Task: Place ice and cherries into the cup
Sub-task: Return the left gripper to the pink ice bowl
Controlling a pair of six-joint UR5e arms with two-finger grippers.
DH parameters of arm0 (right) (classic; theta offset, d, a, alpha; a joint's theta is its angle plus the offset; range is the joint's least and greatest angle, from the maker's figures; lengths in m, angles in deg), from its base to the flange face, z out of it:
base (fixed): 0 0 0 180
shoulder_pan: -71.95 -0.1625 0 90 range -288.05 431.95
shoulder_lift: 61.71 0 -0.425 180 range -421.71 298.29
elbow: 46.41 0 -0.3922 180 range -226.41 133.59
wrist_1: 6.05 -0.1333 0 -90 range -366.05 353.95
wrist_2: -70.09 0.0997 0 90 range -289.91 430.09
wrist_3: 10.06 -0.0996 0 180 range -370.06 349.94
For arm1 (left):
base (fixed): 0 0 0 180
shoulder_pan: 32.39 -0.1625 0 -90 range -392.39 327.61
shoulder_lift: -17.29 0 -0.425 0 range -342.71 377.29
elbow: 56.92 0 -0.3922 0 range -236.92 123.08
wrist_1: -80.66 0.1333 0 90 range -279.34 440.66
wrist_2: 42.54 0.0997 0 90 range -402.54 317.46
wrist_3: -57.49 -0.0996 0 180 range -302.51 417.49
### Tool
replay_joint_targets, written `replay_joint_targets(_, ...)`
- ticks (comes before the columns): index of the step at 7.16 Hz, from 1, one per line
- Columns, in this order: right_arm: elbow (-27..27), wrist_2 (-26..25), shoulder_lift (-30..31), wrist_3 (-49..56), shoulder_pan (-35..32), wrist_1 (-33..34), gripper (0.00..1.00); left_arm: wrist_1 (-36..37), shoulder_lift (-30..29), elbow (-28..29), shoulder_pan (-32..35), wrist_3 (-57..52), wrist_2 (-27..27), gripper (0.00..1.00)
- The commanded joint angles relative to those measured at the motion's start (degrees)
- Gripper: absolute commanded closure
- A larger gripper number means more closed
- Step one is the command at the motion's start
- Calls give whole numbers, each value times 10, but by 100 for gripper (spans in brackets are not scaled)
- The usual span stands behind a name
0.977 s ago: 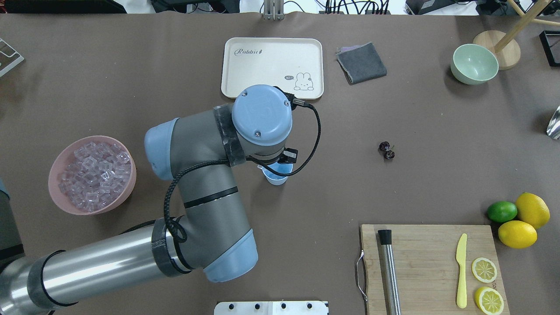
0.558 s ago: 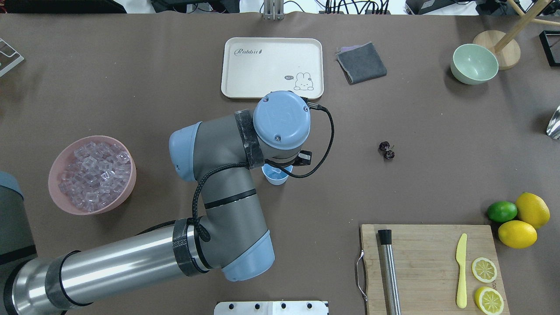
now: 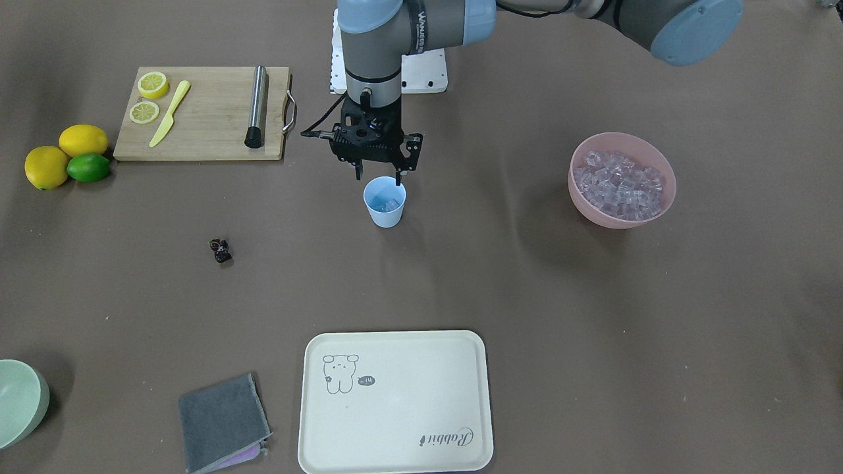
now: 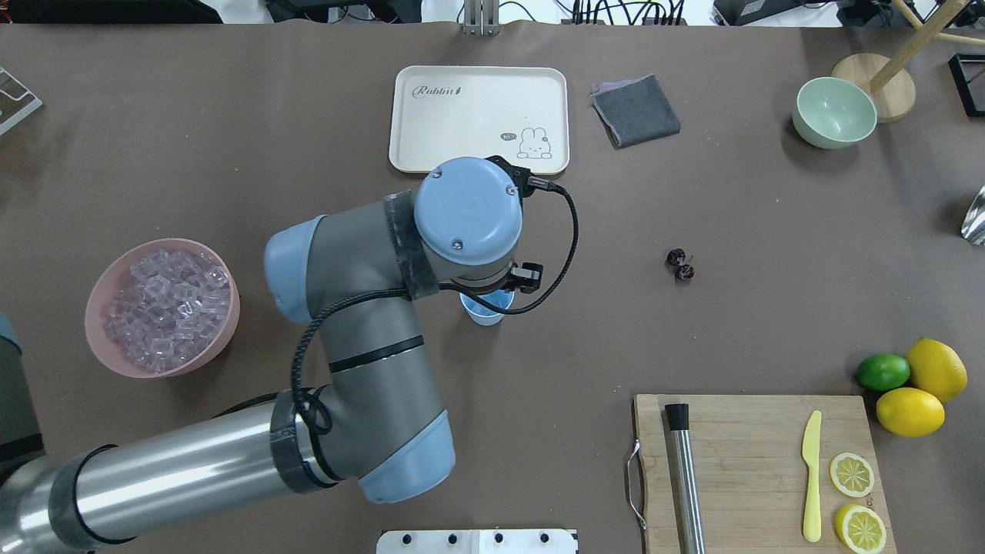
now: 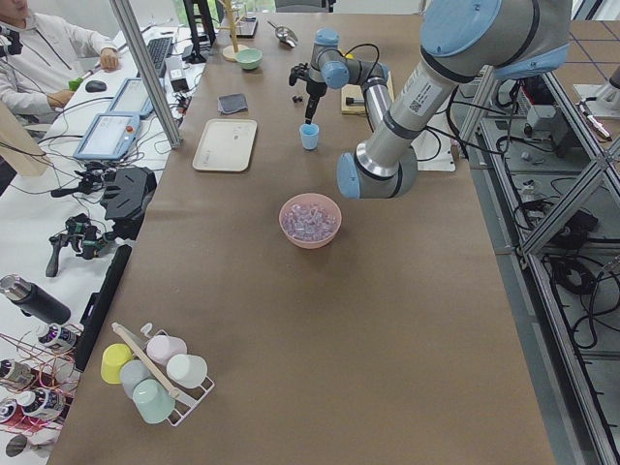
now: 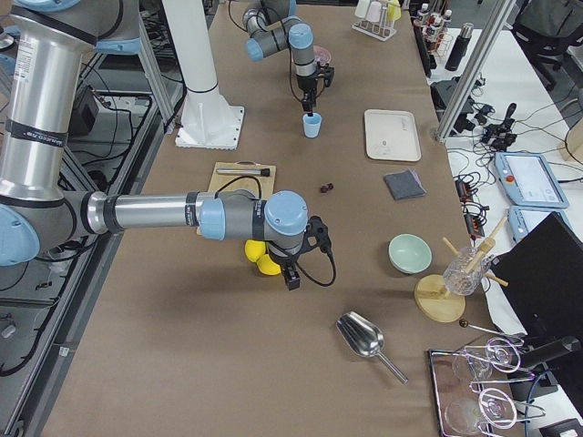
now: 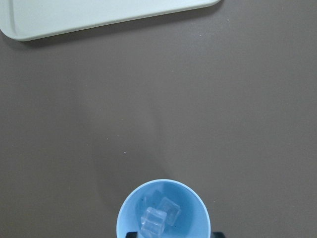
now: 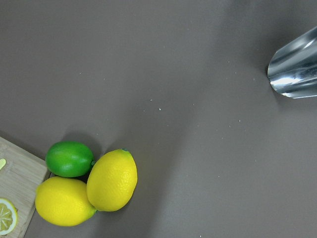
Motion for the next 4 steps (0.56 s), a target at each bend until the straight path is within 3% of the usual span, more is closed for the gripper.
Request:
replay_joint_targets(1,0,1,-1,-1,0,0,0,1,132,-144,17,-28,-1,28)
replay_joint_targets(3,-1,1,-2,0,0,0,0,-6,262,-232,41,-58,-20,28)
replay_joint_targets(4,0,1,-2,0,0,0,0,-7,314,-253,64,-21,-114,28)
